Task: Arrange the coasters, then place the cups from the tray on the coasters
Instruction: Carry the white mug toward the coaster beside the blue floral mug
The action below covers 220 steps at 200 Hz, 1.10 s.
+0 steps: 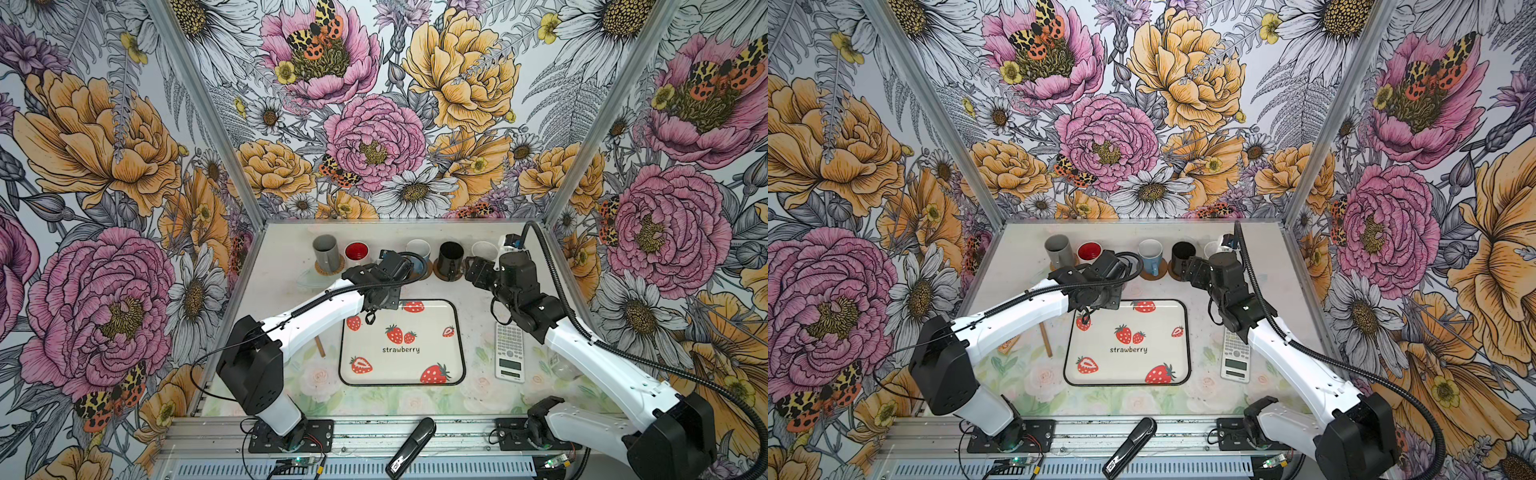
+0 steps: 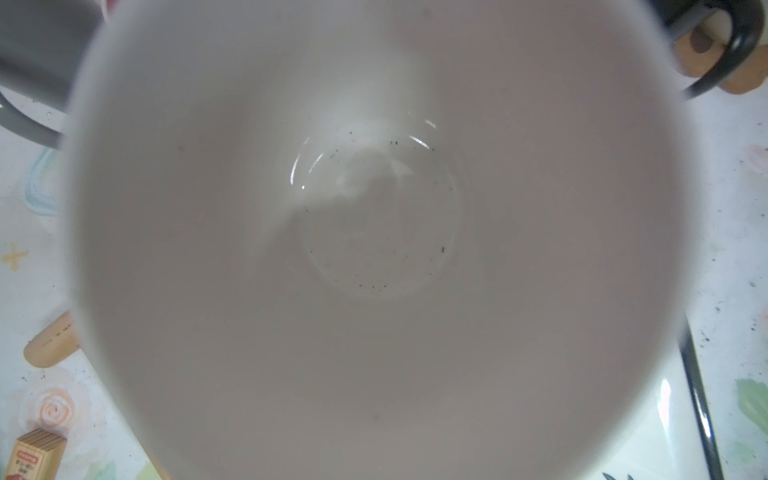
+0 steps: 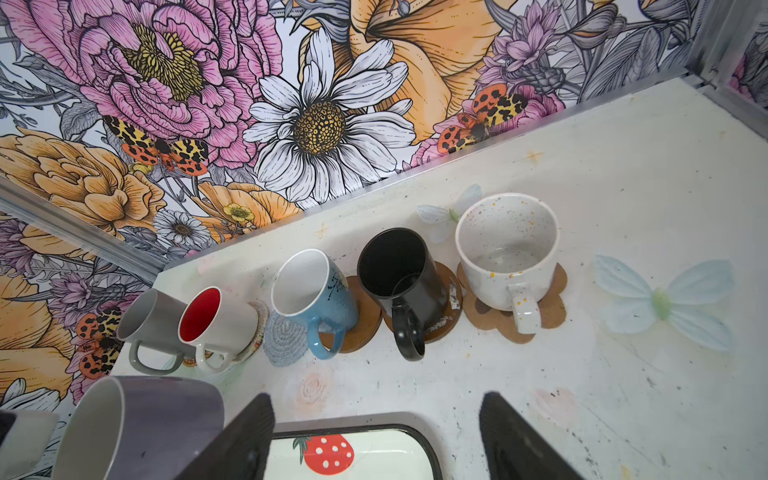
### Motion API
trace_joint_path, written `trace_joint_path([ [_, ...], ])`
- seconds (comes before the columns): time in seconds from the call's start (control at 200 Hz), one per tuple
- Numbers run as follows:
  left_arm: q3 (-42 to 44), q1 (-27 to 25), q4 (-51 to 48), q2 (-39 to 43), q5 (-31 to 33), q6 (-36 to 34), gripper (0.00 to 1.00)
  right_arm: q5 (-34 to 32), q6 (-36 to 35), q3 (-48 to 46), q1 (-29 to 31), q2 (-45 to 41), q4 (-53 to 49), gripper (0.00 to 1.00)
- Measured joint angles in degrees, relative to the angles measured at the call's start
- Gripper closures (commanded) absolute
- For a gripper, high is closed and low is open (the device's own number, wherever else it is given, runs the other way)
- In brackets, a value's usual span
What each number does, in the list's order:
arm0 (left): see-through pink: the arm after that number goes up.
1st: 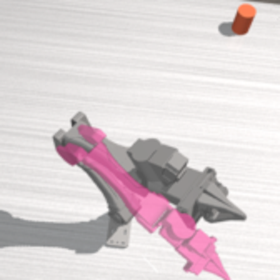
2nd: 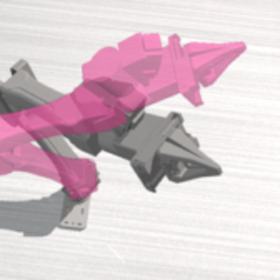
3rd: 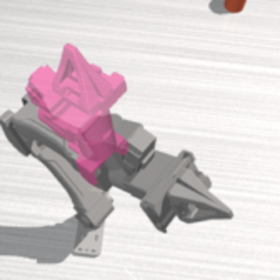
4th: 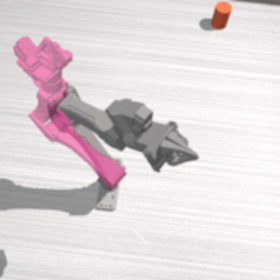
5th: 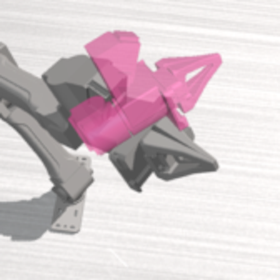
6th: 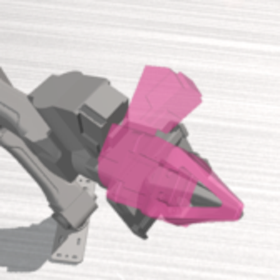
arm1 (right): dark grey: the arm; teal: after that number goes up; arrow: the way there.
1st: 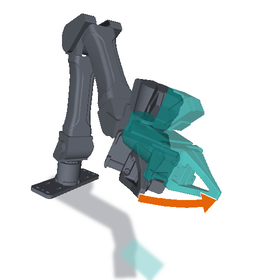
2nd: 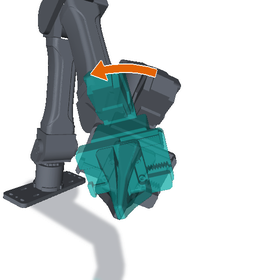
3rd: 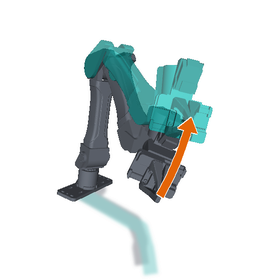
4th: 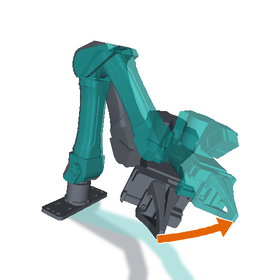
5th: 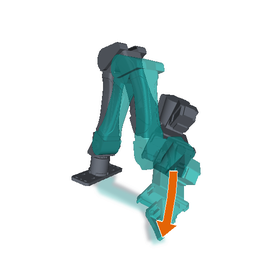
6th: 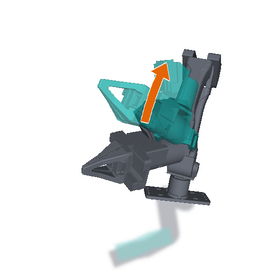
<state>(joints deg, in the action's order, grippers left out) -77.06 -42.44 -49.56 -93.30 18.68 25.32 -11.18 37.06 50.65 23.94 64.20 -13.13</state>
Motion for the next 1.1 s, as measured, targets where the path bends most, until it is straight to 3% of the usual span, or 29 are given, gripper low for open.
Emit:
trace_joint_path([
  [0.625, -14.2, 6.7, 1.9, -17.6, -3.9, -4.6, 1.00, 1.0, 0.0, -2.3, -3.8, -1.1, 0.4, 0.20],
  [1.101, -19.7, 8.9, 1.9, -22.8, -4.1, -5.5, 1.00, 2.7, 0.0, -2.5, -5.9, -1.2, 0.6, 0.20],
])
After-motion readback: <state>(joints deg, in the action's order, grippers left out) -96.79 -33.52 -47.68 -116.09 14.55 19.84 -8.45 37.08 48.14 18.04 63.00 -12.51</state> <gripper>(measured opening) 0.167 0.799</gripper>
